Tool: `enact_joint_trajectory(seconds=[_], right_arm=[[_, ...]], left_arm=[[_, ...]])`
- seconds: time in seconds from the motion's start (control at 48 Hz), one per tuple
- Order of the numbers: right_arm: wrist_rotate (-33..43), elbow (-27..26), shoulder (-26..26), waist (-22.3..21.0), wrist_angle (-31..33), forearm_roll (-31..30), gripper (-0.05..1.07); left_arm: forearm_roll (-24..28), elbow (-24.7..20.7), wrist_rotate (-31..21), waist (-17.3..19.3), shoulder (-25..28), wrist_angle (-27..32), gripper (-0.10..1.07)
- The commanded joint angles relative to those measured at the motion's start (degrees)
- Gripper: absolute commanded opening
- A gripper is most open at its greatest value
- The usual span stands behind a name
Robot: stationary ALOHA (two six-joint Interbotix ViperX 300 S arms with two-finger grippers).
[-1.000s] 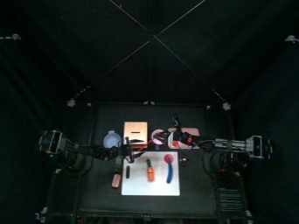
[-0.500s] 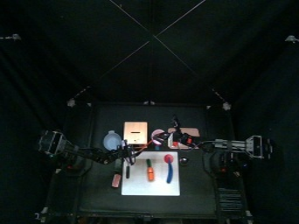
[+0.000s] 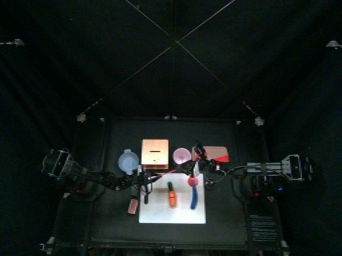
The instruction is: Grasp knife with both hands
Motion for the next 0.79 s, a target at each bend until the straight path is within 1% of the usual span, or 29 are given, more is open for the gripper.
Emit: enact_joint_trajectory(seconds=[0.0, 0.083, 0.208, 0.271, 0.333, 0.375, 0.417, 0.479, 0.562, 0.604, 0.667, 0.771], right_arm=[[0.00, -0.35, -0.18, 0.18, 1.32, -2.90, 0.64], [-0.09, -0.26, -0.26, 0.53, 2.46, -5.01, 0.76], [-0.79, -0.26, -0.26, 1.49, 3.34, -8.35, 0.99], [-0.53, -0.35, -0.70, 1.93, 3.87, -10.90, 1.05], [-0.44, -0.62, -1.41, 2.64, 5.62, -12.66, 1.05], [-0.35, -1.14, -1.85, 3.16, 8.53, -13.10, 1.04], [-0.53, -2.02, -1.67, 3.60, 13.01, -13.10, 1.04], [-0.97, -4.48, -0.79, 4.39, 23.55, -13.71, 1.04], [-1.32, -8.09, 0.70, 5.36, 32.78, -14.85, 1.04], [-1.67, -9.58, 1.41, 6.33, 35.07, -16.08, 1.04], [-4.04, -11.25, 2.20, 6.77, 36.65, -15.82, 1.04], [-11.07, -13.71, 4.13, 6.68, 38.85, -8.96, 1.04]], left_arm=[[0.44, -0.97, 0.00, -0.88, -1.67, 0.79, 0.42], [0.44, -1.41, 0.00, -1.32, -1.58, 3.25, 0.42], [0.35, -1.58, -0.09, -1.41, -1.58, 5.54, 0.42], [0.35, -1.49, -0.09, -1.41, -1.67, 5.71, 0.42], [0.35, -1.58, -0.09, -1.41, -1.58, 5.89, 0.42], [0.35, -1.49, -0.09, -1.32, -1.58, 5.98, 0.42], [0.35, -1.58, 0.00, -1.23, -1.67, 6.06, 0.42], [0.53, -1.76, 0.00, -1.14, -1.67, 6.42, 0.42], [0.44, -2.46, -0.09, -1.05, -1.49, 7.73, 0.42], [0.35, -2.99, -0.09, -0.70, -1.23, 8.79, 0.42], [0.35, -3.96, -0.09, -0.09, -0.88, 10.28, 0.42], [0.26, -4.57, -0.18, 0.70, -0.70, 11.16, 0.42]])
